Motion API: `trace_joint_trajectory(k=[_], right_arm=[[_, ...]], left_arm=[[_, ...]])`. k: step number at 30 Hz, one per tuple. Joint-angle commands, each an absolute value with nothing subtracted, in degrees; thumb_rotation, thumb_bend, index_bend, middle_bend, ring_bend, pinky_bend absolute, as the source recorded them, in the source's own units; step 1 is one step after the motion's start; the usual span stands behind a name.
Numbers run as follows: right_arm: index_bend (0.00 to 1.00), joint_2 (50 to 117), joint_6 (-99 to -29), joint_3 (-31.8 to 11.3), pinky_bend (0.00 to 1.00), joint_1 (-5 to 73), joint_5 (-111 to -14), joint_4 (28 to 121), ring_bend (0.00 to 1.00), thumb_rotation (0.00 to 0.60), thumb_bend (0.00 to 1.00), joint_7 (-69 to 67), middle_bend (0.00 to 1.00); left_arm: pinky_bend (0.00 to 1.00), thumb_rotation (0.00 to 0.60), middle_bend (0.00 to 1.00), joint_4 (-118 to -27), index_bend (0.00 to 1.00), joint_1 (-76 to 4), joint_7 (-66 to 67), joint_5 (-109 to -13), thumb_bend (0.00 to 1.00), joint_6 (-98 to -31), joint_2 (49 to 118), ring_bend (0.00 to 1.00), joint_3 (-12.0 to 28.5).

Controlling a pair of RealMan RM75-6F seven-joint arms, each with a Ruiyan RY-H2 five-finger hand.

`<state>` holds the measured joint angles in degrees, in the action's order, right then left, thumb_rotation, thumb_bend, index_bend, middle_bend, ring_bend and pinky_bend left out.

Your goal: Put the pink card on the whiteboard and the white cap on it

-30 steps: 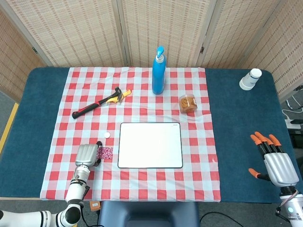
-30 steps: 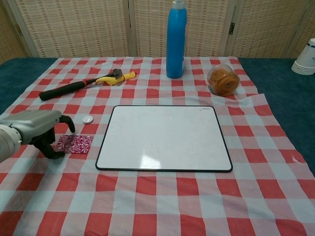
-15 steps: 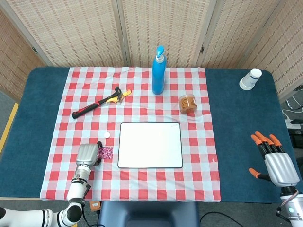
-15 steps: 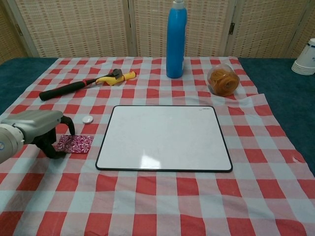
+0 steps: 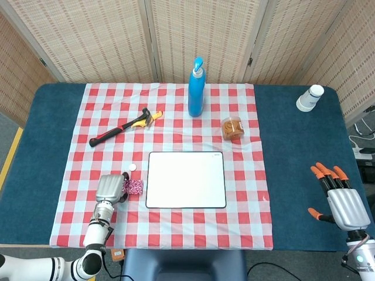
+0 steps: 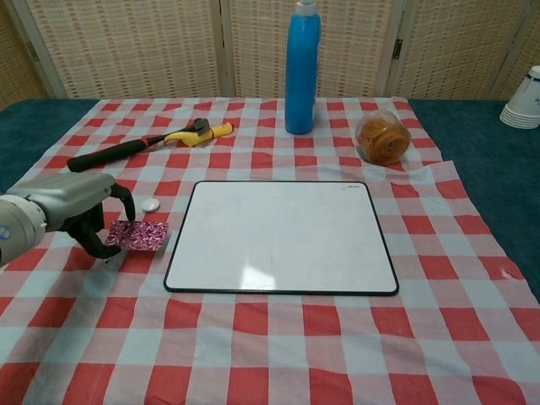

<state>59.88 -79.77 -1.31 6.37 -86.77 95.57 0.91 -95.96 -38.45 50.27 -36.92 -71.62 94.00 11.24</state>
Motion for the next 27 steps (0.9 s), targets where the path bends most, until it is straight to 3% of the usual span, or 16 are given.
trace_joint_trajectory(k=[1,7,18,27], right_arm=[[0.00,59.9,-79.8,-1.3,0.00,6.4,-86.8,95.6,0.00,0.600,0.07,1.0,0.00],[0.00,59.7,-79.9,-1.4,0.00,6.3,-86.5,95.6,0.00,0.600,0.07,0.5,0.00],[0.00,58.8,-80.3,-1.6,0.00,6.2,-86.8,95.2,0.00,0.600,0.07,-2.2,0.00],[0.00,58.3,-79.9,-1.5,0.00,6.3,-86.9,94.9,0.00,0.600,0.07,-3.5,0.00]], left_arm=[[1.00,0.600,1.00,-98.4,0.37,-40.8,53.1,-36.3,0.32,-73.1,94.3,1.00,13.0],[1.00,0.600,1.00,-97.6,0.36,-46.5,58.6,-32.5,0.32,-74.8,100.2,1.00,16.5],[1.00,0.600,1.00,-83.1,0.36,-56.2,60.7,-31.3,0.32,-75.6,114.4,1.00,21.8],[1.00,0.600,1.00,-76.2,0.36,-59.1,60.3,-30.8,0.32,-74.6,119.2,1.00,23.9]])
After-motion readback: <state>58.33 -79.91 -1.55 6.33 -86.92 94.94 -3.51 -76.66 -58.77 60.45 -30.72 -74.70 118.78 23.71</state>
